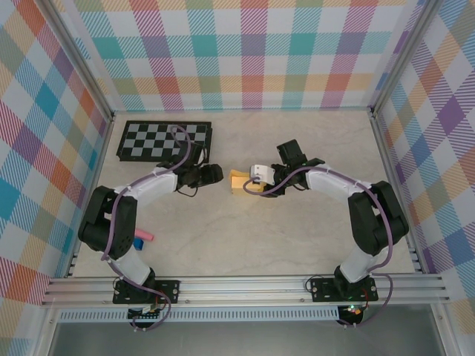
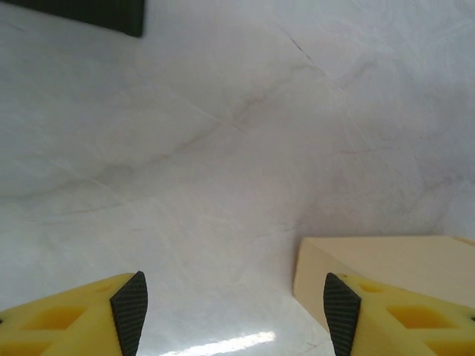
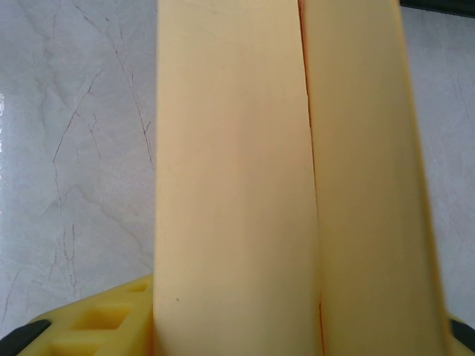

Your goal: Fold the paper box

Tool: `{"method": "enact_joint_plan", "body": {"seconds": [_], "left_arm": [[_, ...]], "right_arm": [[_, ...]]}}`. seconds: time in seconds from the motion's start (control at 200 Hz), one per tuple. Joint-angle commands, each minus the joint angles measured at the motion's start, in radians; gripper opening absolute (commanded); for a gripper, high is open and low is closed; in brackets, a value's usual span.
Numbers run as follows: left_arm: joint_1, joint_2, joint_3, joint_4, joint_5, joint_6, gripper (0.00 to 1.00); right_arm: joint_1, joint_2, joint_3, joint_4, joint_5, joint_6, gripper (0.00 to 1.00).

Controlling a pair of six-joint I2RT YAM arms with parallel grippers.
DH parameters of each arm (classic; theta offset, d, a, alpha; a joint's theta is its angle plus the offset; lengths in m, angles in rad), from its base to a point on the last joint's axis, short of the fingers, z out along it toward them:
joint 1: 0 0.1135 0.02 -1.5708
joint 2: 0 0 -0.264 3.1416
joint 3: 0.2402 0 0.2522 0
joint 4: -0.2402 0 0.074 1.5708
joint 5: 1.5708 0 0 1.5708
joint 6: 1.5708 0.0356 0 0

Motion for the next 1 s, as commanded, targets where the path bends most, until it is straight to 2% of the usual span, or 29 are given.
{"method": "enact_joint_plan", "body": {"seconds": [0.0,0.085,0.25,0.315,0.505,0.8,0.995], "left_arm": [[0.033,-0.034,0.043,-0.004,0.051,0.038,0.66],[0.018,-0.019,0.057,0.028,0.138,0.042,0.67],[-0.015,-0.006,0.033,0.121,0.171,0.037,0.69],[-0.032,0.012,0.042,0.131,0.177,0.033,0.69],[-0.062,0.029,0.044,0.13,0.17,0.033,0.69],[-0.072,0.03,0.034,0.112,0.134,0.017,0.68],[-0.072,0.057,0.049,0.093,0.121,0.016,0.68]], "right_arm": [[-0.01,0.03,0.03,-0.083,-0.079,-0.022,0.47],[-0.022,0.05,0.074,-0.146,-0.133,-0.009,0.48],[-0.028,0.094,0.128,-0.193,-0.162,0.017,0.5],[-0.028,0.099,0.132,-0.182,-0.161,0.029,0.53],[-0.027,0.087,0.152,-0.163,-0.161,0.054,0.58],[-0.013,0.074,0.16,-0.142,-0.14,0.069,0.6],[0.011,0.041,0.114,-0.063,-0.073,0.04,0.62]]}}
